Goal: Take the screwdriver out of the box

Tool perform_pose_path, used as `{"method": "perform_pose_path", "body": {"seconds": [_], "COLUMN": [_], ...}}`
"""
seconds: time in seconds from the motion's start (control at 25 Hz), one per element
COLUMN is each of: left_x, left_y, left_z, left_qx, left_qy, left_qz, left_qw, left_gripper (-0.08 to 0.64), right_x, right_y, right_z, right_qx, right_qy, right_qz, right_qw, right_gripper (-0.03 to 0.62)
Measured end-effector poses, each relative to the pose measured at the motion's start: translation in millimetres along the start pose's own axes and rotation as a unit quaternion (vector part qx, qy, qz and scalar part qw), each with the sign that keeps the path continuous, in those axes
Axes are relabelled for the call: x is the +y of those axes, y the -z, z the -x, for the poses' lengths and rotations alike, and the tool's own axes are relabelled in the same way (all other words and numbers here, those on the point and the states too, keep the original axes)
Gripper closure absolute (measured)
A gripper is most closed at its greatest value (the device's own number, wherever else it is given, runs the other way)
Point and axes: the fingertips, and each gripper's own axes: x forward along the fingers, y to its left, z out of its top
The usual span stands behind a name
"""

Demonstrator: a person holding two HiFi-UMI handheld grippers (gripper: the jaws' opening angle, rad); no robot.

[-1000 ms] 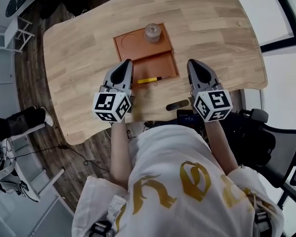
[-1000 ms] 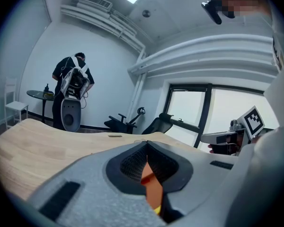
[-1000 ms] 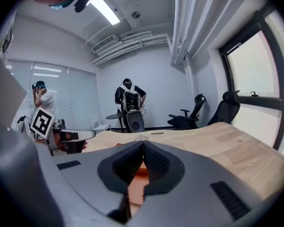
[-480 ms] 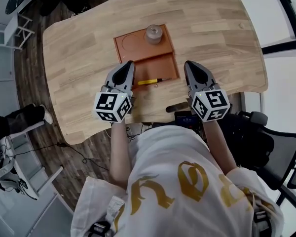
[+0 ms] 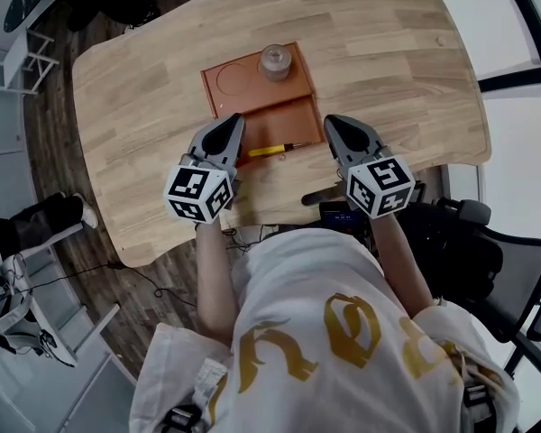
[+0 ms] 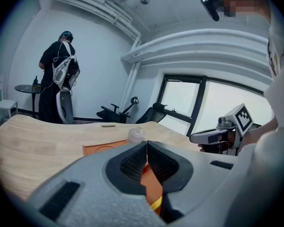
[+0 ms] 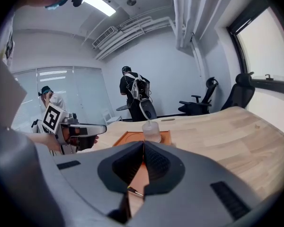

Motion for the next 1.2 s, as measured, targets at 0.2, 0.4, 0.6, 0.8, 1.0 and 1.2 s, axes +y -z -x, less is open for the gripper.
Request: {"method": "perform_pose_path", "body": {"seconds": [0.2, 0.4, 0.6, 0.8, 1.0, 1.2], "left_x": [-4.4, -8.5, -12.9, -15.2, -25.0, -26.8], "left_y": [8.2, 34.1, 60.0, 90.7, 113.1, 130.5], "left_z": [-5.8, -17.0, -26.4, -31.1, -34.6, -37.3], "left_qx": [0.023, 0.099, 0.159, 0.236, 0.293, 0.342], "left_qy": [0.023, 0.049, 0.075, 0.100, 0.141, 0.162], "left_qz": [-0.002, -0.019, -0.032, -0.057, -0.052, -0.076], "left_qw": [0.9995, 0.9937, 0.9839, 0.9648, 0.9443, 0.9224], "left_gripper": [0.551, 0.551, 0.551, 0.549, 0.549, 0.549], "right_x": [3.2, 2.9, 2.8, 1.6, 1.0, -1.8], "right_y": [8.1, 15.2, 26.3, 35.1, 41.7, 50.3], "right_z": [-6.0, -13.9, -22.8, -32.4, -40.1, -44.4], "right_qx": [0.017, 0.038, 0.062, 0.077, 0.091, 0.107], "right_qy": [-0.020, -0.039, -0.053, -0.063, -0.073, -0.082], "right_qz": [0.004, 0.000, 0.006, 0.000, -0.005, -0.003], "right_qw": [1.000, 0.998, 0.997, 0.995, 0.993, 0.991], "right_gripper": [0.580, 0.580, 0.580, 0.580, 0.580, 0.580]}}
